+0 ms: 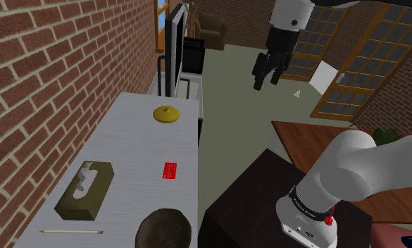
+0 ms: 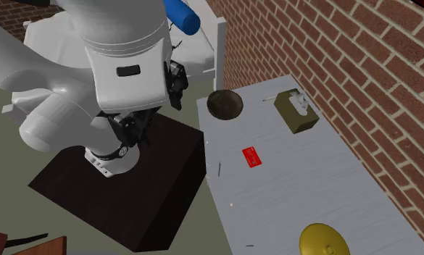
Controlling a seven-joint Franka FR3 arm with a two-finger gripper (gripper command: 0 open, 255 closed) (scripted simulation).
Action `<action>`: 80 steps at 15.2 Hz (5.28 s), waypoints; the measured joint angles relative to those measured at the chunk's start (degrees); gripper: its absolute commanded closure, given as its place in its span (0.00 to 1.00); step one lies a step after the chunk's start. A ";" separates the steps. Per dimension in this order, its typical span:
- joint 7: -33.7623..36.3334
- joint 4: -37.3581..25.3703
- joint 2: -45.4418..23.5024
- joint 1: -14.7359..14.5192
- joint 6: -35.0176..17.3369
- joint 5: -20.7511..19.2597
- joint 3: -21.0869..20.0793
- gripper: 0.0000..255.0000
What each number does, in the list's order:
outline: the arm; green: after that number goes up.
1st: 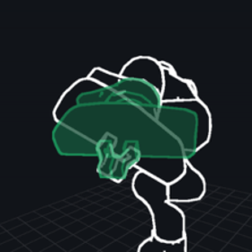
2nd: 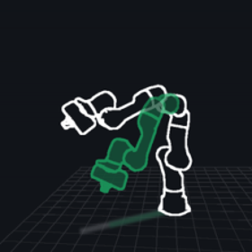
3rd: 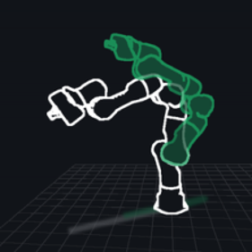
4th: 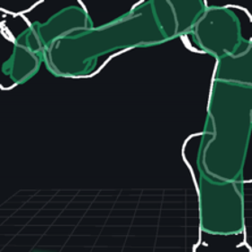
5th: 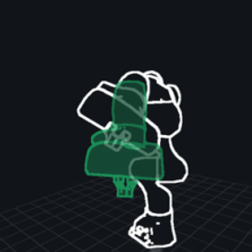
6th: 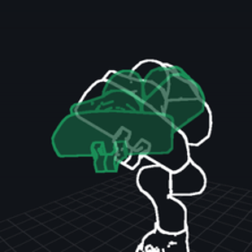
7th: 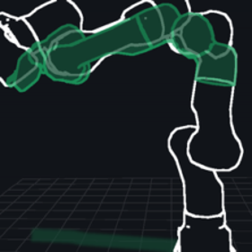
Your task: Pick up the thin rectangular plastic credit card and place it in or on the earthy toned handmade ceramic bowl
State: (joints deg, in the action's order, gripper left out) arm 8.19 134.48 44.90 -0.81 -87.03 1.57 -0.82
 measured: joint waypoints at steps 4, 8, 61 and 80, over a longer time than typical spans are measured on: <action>2.66 1.56 -2.56 0.02 -2.63 1.71 -1.21 0.00; 7.38 3.16 -8.47 -0.06 -7.50 4.85 -3.35 0.00; 30.89 -18.42 -79.32 -5.34 -41.98 27.33 -11.96 1.00; 34.11 -16.75 -69.97 -4.87 -35.29 26.94 -12.20 1.00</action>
State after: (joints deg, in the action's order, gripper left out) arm 42.31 117.73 -25.07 -5.68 -122.32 28.51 -13.01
